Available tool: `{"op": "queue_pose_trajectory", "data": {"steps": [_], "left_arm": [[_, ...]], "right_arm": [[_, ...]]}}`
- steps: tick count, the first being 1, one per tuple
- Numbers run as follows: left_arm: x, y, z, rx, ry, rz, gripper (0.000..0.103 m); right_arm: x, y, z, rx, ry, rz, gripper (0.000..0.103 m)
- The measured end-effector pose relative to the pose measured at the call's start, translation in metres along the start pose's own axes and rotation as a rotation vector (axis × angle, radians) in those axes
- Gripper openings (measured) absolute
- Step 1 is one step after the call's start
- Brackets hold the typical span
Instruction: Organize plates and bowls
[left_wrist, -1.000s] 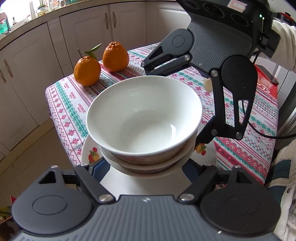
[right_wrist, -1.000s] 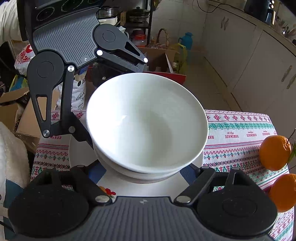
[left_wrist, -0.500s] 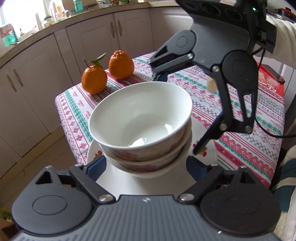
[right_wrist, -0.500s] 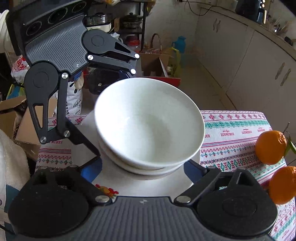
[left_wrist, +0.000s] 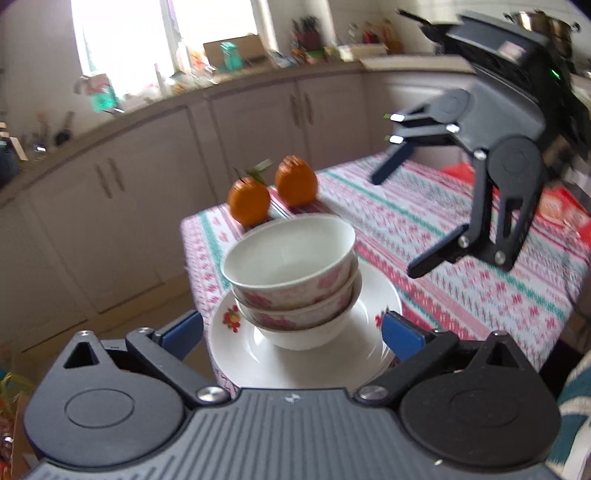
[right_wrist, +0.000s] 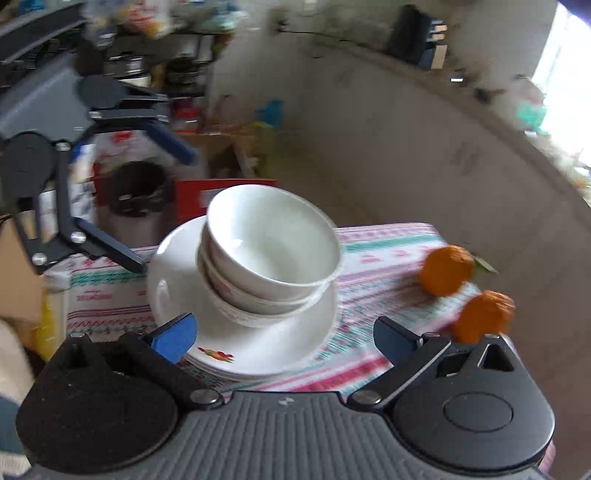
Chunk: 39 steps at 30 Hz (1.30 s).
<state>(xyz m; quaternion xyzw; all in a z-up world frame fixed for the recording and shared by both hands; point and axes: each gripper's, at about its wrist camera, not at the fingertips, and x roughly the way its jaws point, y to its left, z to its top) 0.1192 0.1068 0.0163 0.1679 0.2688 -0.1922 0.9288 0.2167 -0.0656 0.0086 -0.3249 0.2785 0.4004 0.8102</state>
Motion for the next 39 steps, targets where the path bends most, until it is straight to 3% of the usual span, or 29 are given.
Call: {"op": "queue_pose_trajectory", "data": {"steps": [6,14,17,25,39], "left_arm": [[-0.025,-0.037,-0.005,-0.047,-0.079,0.277,0.103],[-0.044,-0.069,-0.012,-0.357,-0.067,0.365,0.102],[-0.054,-0.075,-0.013,-0.446,-0.071,0.349,0.102],[-0.07,-0.085,-0.006,-0.469,-0.046,0.347,0.102],[-0.08,-0.094,-0.006,-0.481,-0.056,0.38,0.102]], "right_arm": [[-0.037,0.018,-0.015,0.206,-0.01,-0.218,0.103],[-0.067,0.054,-0.06,0.619,-0.032,-0.417,0.103],[-0.08,0.069,-0.07,0.71,-0.036,-0.453,0.103],[-0.105,0.096,-0.073,0.714,-0.081,-0.504,0.103],[-0.116,0.105,-0.063,0.695,-0.118,-0.54,0.103]]}}
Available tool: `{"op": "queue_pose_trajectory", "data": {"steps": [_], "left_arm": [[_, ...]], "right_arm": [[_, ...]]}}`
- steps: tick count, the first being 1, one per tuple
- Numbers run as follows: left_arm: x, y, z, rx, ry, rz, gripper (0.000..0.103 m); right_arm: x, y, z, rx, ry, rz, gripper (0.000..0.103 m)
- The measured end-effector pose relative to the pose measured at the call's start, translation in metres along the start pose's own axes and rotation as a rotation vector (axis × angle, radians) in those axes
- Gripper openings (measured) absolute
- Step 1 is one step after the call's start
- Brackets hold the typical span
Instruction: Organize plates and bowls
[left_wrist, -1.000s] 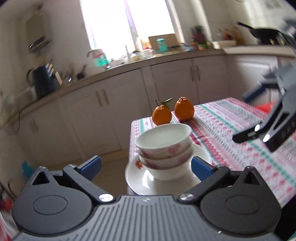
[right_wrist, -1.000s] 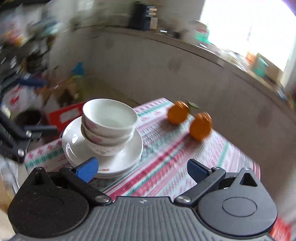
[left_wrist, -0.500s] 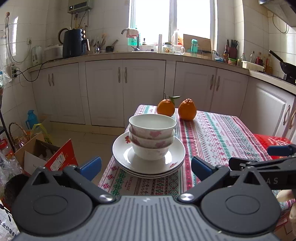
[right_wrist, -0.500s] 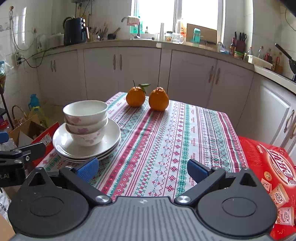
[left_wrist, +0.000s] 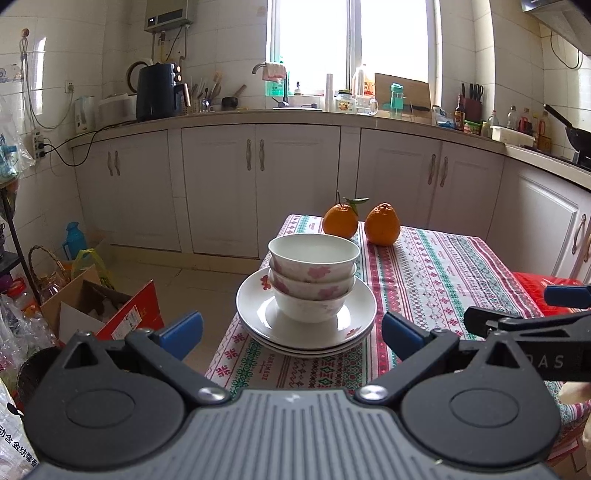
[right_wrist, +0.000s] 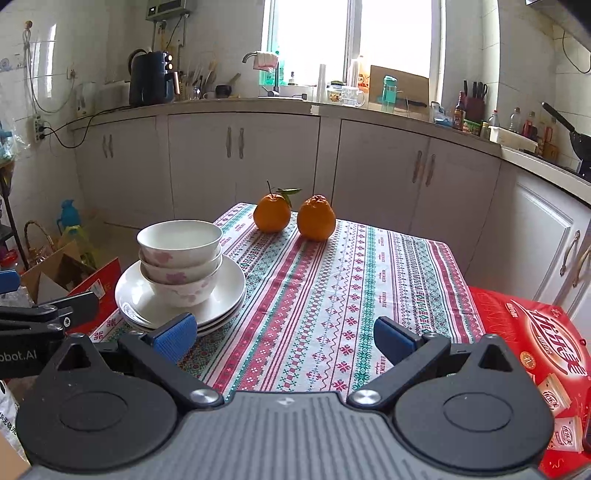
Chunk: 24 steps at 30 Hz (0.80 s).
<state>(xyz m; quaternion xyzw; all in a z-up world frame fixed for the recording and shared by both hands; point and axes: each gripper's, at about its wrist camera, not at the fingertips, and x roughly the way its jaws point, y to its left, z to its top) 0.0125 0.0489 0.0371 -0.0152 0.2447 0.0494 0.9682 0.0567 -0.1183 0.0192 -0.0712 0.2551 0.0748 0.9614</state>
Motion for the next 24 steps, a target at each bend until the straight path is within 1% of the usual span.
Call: {"op": "queue_pose_trajectory", "data": {"steps": [13,24], "left_arm": [[0.0007,0.0008,-0.0005,-0.007,0.01,0.019,0.102],[0.0001,-0.0006,0.0003,-0.005,0.01,0.023,0.102]], "right_arm": [[-0.0005,0.0048,-0.0004,-0.012,-0.007,-0.03,0.103],[0.0004,0.0046,-0.0004,-0.01,-0.008,-0.036,0.103]]}}
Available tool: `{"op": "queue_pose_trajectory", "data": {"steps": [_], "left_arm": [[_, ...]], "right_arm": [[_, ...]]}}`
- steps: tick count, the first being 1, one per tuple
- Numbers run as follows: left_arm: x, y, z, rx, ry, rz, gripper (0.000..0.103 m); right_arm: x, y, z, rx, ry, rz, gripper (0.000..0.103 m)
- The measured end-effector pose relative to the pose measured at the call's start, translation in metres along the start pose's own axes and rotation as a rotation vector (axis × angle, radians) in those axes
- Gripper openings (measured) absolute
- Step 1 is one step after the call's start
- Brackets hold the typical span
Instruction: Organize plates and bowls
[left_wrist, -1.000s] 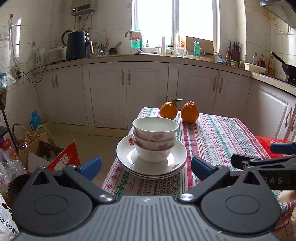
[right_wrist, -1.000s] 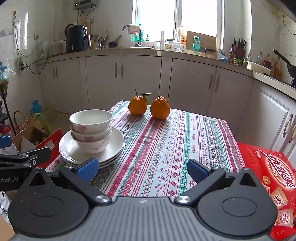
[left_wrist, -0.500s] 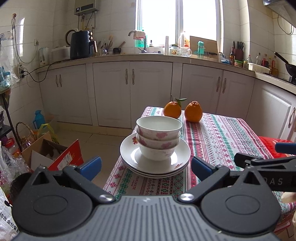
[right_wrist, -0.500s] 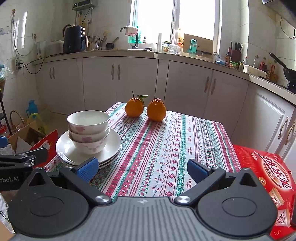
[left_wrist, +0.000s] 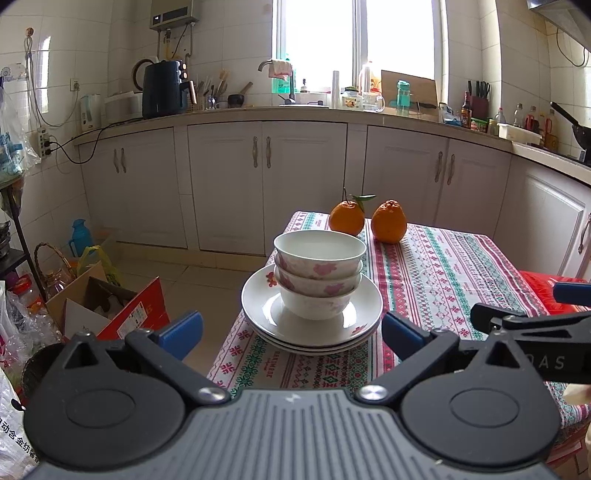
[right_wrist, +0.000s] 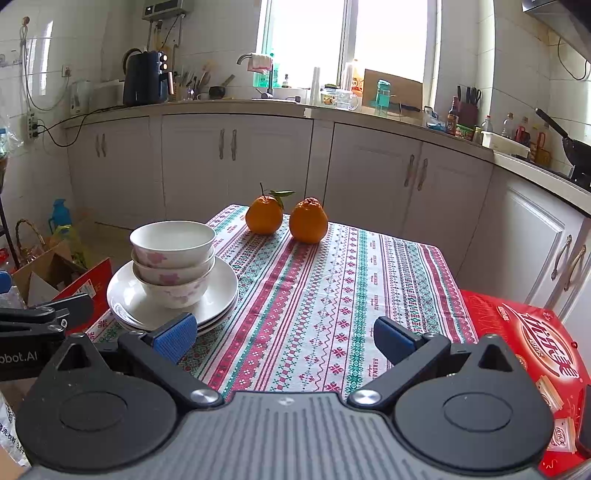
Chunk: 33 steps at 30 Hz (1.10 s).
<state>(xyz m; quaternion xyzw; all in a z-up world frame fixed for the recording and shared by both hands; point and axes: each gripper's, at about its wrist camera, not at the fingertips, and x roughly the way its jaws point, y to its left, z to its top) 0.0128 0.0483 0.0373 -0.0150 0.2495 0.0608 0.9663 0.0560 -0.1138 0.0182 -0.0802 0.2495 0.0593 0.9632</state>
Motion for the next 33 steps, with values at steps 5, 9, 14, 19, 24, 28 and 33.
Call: {"op": "queue_pose_trajectory", "data": {"steps": [5,9,14,19,24,28,33], "left_arm": [[-0.0015,-0.0005,0.0005,-0.001,-0.003,-0.001,0.102],[-0.0023,-0.0006,0.0006,-0.002,-0.003,0.0,0.102],[-0.0026,-0.0007,0.0009,-0.005,-0.005,-0.003,0.102],[-0.0029,-0.0008,0.0013,-0.005,-0.003,-0.003,0.102],[-0.0029,-0.001,0.0013,-0.005,-0.002,-0.003,0.102],[-0.0028,-0.0011,0.0013,-0.006,-0.003,-0.004,0.103],[-0.003,-0.0019,0.0008,-0.007,-0.002,-0.005,0.103]], "right_arm": [[-0.0008,0.0,0.0005,0.001,-0.005,-0.005,0.103],[-0.0016,0.0,0.0002,-0.001,-0.009,-0.008,0.103],[-0.0025,-0.0004,0.0004,-0.002,-0.015,-0.012,0.103],[-0.0024,-0.0007,0.0001,0.0,-0.013,-0.015,0.103],[-0.0023,-0.0007,0.0001,0.0,-0.015,-0.016,0.103],[-0.0021,-0.0011,0.0002,-0.001,-0.017,-0.018,0.103],[-0.0027,-0.0014,-0.0002,-0.001,-0.018,-0.021,0.103]]}}
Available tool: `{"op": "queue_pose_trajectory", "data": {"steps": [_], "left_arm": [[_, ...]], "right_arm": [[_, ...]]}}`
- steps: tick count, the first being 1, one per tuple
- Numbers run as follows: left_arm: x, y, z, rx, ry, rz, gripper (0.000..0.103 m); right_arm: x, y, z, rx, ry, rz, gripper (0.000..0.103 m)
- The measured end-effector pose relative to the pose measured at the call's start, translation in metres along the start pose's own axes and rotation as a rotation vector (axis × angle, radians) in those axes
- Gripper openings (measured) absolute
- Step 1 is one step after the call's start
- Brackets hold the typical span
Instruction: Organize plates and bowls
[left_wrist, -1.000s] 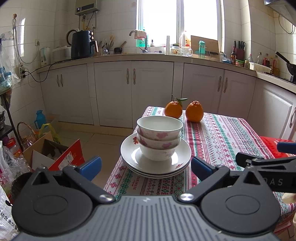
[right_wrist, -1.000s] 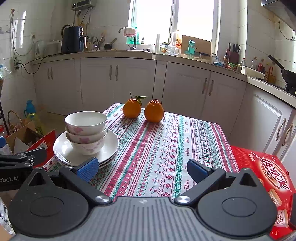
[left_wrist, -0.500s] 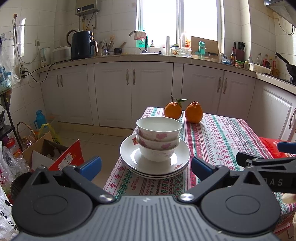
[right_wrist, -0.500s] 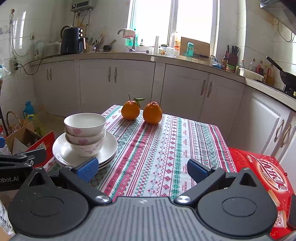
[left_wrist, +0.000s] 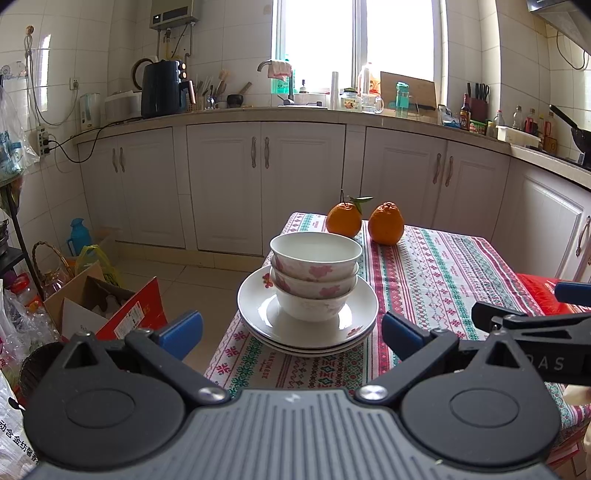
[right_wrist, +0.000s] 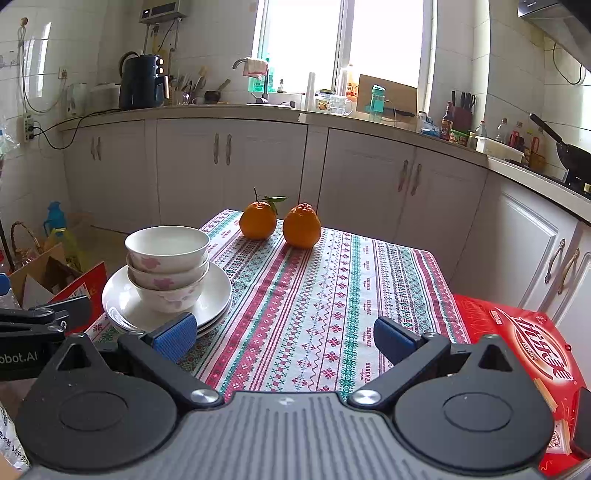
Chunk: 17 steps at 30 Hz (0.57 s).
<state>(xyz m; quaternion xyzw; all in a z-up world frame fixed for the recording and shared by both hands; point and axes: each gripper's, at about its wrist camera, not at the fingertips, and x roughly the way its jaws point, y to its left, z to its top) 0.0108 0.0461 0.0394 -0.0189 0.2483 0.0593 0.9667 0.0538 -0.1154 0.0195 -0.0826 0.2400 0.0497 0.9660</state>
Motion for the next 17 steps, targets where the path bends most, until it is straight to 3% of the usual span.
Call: {"op": "queue_pose_trajectory", "data": {"steps": [17], "left_arm": [[0.0007,-0.0018,0.0007,-0.001,0.001,-0.001,0.102]], "right_arm": [[-0.0008,-0.0005,0.0013,0.0,-0.004,-0.008,0.103]]}}
